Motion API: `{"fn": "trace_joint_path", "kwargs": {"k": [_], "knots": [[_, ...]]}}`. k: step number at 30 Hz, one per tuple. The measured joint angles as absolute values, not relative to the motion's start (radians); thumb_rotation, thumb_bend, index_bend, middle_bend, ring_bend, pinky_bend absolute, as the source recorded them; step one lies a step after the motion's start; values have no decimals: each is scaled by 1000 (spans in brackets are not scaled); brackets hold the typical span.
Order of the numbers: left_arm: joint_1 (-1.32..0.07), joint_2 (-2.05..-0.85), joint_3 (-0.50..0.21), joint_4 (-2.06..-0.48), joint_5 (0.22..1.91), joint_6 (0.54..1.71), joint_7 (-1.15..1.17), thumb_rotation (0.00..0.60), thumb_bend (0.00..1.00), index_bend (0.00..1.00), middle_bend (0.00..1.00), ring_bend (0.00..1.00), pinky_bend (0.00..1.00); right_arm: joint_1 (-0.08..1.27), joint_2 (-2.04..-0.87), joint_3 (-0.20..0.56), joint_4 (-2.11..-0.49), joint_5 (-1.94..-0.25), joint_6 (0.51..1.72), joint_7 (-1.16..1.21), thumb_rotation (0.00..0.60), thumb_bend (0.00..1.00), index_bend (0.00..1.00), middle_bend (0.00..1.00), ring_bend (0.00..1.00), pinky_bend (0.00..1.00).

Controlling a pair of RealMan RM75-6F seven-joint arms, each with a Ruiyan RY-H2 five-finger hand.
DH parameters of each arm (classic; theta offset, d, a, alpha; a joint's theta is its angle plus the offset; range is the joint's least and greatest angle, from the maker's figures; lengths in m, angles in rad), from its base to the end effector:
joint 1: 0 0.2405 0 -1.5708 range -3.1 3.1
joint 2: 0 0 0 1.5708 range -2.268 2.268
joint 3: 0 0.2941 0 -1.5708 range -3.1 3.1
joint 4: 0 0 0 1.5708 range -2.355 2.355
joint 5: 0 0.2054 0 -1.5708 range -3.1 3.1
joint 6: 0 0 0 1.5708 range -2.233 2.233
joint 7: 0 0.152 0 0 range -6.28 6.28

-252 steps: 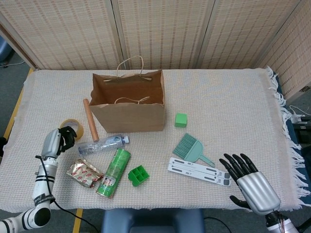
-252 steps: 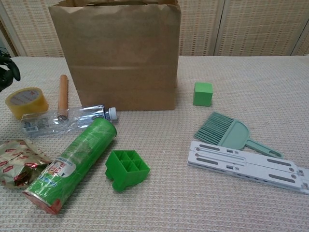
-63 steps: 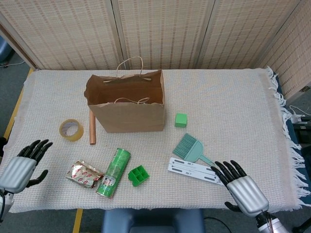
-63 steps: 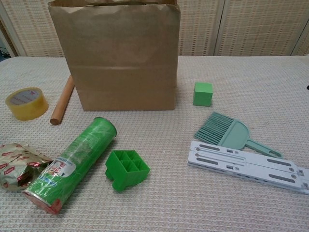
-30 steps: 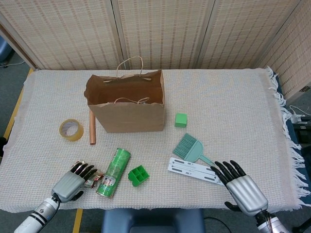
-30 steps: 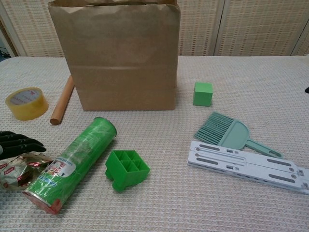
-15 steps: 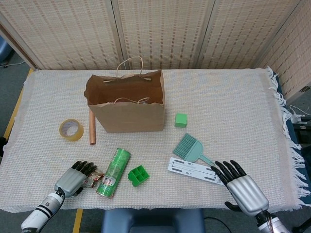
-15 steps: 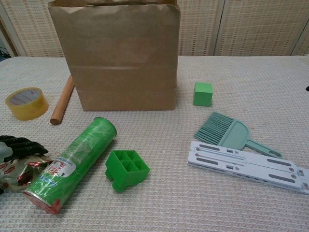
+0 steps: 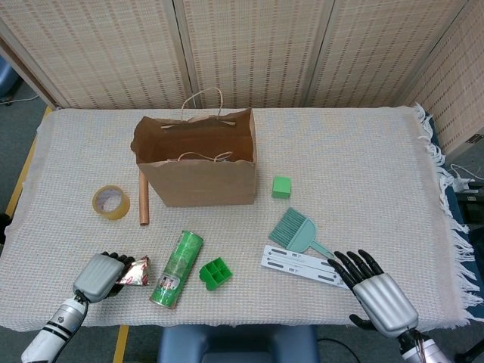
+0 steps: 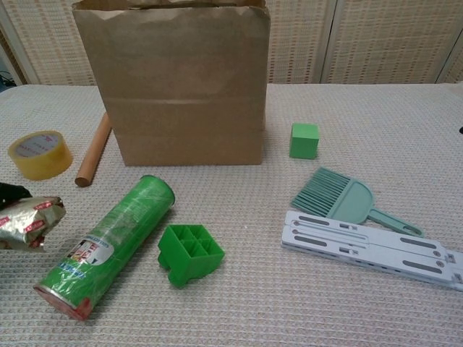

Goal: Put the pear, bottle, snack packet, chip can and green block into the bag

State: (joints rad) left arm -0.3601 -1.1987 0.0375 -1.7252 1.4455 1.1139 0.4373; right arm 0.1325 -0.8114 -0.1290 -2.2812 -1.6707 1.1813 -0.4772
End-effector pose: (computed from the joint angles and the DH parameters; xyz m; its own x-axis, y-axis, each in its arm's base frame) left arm -0.2846 0.2408 0.0805 0.6663 0.2635 0.6976 0.7383 -0.3644 -0.5676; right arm -0.2064 -0.1428 0.1676 0.5489 -0.3392 0.7640 -0.8286 -0.3412 0.4438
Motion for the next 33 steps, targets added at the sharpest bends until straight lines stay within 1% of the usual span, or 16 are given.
{"fn": "trace_joint_path", "kwargs": {"k": [3, 6, 9, 12, 13, 19, 22, 24, 29, 33], "knots": [[-351, -1179, -20, -1751, 1417, 1178, 395, 600, 662, 684, 688, 664, 786, 132, -809, -130, -2282, -1675, 1182, -474, 600, 59, 0, 0, 0, 0], [-345, -1169, -94, -1790, 1345, 1230, 341, 600, 663, 683, 687, 664, 786, 132, -810, -132, -2282, -1677, 1180, -476, 600, 58, 0, 0, 0, 0], [-345, -1162, -192, -1847, 1232, 1266, 268, 600, 664, 678, 685, 665, 786, 132, -812, -133, -2281, -1677, 1176, -482, 600, 59, 0, 0, 0, 0], [-358, -1156, -309, -1915, 1097, 1290, 194, 600, 664, 675, 684, 665, 785, 132, -816, -133, -2281, -1673, 1172, -490, 600, 59, 0, 0, 0, 0], [-368, -1154, -355, -1944, 1041, 1295, 169, 600, 663, 675, 684, 665, 785, 133, -817, -133, -2281, -1672, 1171, -492, 600, 59, 0, 0, 0, 0], [-453, -1152, -551, -2077, 788, 1297, 86, 600, 663, 673, 684, 665, 783, 133, -820, -131, -2281, -1666, 1169, -502, 600, 59, 0, 0, 0, 0], [-508, -1160, -600, -2110, 710, 1297, 82, 600, 663, 673, 684, 664, 782, 134, -821, -129, -2281, -1660, 1169, -507, 600, 59, 0, 0, 0, 0], [-559, -1177, -617, -2113, 685, 1291, 97, 600, 663, 672, 684, 664, 779, 136, -823, -125, -2279, -1649, 1168, -508, 600, 59, 0, 0, 0, 0], [-745, -1295, -638, -2059, 647, 1294, 180, 600, 660, 671, 682, 664, 778, 146, -829, -118, -2275, -1614, 1152, -520, 600, 59, 0, 0, 0, 0], [-870, -1394, -642, -1972, 607, 1292, 241, 600, 658, 671, 682, 665, 777, 151, -829, -114, -2279, -1603, 1149, -523, 600, 58, 0, 0, 0, 0]]}}
